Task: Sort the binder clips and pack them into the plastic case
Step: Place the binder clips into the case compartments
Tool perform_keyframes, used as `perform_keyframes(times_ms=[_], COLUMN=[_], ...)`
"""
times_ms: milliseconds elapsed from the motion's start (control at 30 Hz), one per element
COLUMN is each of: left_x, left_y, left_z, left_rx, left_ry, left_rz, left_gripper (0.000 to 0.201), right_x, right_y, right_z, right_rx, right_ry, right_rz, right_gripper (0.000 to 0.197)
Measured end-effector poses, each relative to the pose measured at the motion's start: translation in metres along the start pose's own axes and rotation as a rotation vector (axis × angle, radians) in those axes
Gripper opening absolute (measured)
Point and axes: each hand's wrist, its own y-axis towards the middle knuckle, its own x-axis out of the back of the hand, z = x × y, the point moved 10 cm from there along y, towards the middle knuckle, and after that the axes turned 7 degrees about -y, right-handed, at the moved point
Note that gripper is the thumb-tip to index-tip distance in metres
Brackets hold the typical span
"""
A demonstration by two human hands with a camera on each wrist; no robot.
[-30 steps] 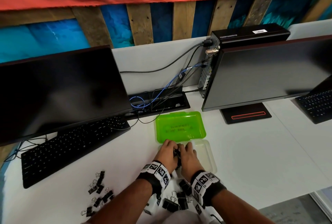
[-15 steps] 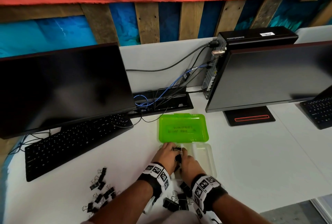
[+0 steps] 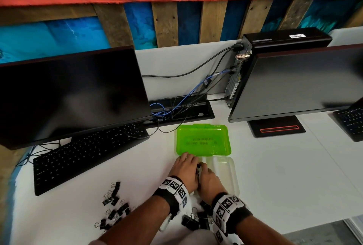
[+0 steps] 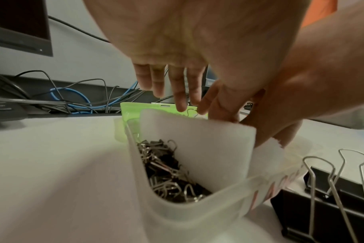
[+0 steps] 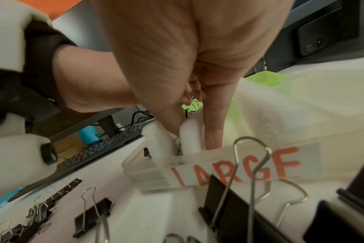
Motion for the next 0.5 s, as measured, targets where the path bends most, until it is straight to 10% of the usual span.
perform_keyframes(times_ms=[500], left_x=[-0.007], left_y=[-0.006], left_z=[-0.006], left_rx=[-0.149], left_ry=[0.071], left_rz=[0.22], left_gripper=[0.028], right_x=[-0.013], right_y=[-0.002], right_z=[-0.002], right_rx=[0.003], right_ry=[-0.1], right_rz=[0.117], right_gripper=[0.067])
